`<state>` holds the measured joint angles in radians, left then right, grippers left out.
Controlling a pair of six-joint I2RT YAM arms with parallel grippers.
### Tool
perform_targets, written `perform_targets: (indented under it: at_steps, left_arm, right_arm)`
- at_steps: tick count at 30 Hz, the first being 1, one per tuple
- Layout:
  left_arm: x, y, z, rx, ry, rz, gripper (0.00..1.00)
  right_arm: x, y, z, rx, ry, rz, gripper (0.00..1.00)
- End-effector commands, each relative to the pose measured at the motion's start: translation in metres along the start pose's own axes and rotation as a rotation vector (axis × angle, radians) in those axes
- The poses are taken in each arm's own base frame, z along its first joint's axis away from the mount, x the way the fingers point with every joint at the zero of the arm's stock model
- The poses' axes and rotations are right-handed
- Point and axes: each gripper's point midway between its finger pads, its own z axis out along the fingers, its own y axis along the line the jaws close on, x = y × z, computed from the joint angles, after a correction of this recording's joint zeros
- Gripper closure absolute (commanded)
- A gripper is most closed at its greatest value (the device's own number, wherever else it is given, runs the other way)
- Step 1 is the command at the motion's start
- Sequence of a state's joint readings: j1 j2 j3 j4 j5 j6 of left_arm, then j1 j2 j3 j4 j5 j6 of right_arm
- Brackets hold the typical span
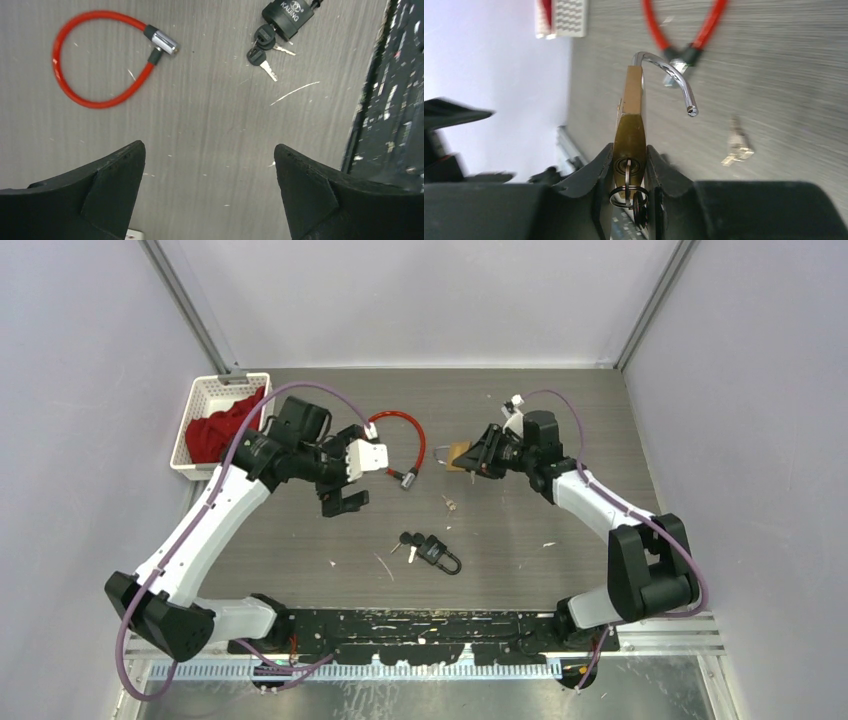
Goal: Unlock with the key
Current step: Unlock the lock, then place the lock at the center of the board.
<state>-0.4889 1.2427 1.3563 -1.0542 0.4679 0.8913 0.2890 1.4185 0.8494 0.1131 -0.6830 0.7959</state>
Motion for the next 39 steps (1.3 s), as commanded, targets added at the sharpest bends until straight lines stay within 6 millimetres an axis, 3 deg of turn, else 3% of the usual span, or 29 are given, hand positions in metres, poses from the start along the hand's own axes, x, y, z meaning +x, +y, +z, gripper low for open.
perform_targets:
  at_steps: [1,5,8,16,24,28,33,39]
  left_arm:
    - [-0.001,-0.010,-0.013,0.002,0.037,-0.246,0.01]
    - [-0.003,-0.008,-0.016,-0.029,0.022,-0.267,0.01]
    - [-0.002,-0.009,-0.017,-0.038,0.029,-0.300,0.01]
    - [-0.004,-0.007,-0.022,-0.062,0.017,-0.309,0.01]
    - [0.014,0.000,-0.018,-0.089,0.072,-0.340,0.01]
    - [0.018,-0.004,-0.014,-0.059,0.083,-0.377,0.01]
    - [0.013,-0.003,-0.016,-0.061,0.060,-0.377,0.01]
    - [0.018,-0.005,-0.016,-0.061,0.072,-0.386,0.01]
  right_arm:
    - [-0.054,-0.013,-0.009,0.135,-0.169,-0.277,0.99]
    - [-0.083,-0.052,-0.029,0.409,-0.271,-0.426,0.99]
    - [-0.087,-0.070,-0.042,0.511,-0.309,-0.473,0.99]
    - [-0.038,-0.117,-0.036,0.534,-0.246,-0.355,0.99]
    - [-0.009,-0.120,-0.035,0.445,-0.267,-0.219,0.98]
    - [-0.006,-0.108,-0.034,0.358,-0.297,-0.135,0.82]
    - [-0.007,-0.103,-0.040,0.304,-0.321,-0.018,0.53]
    - [-0.007,-0.118,-0.054,0.411,-0.325,-0.021,0.32]
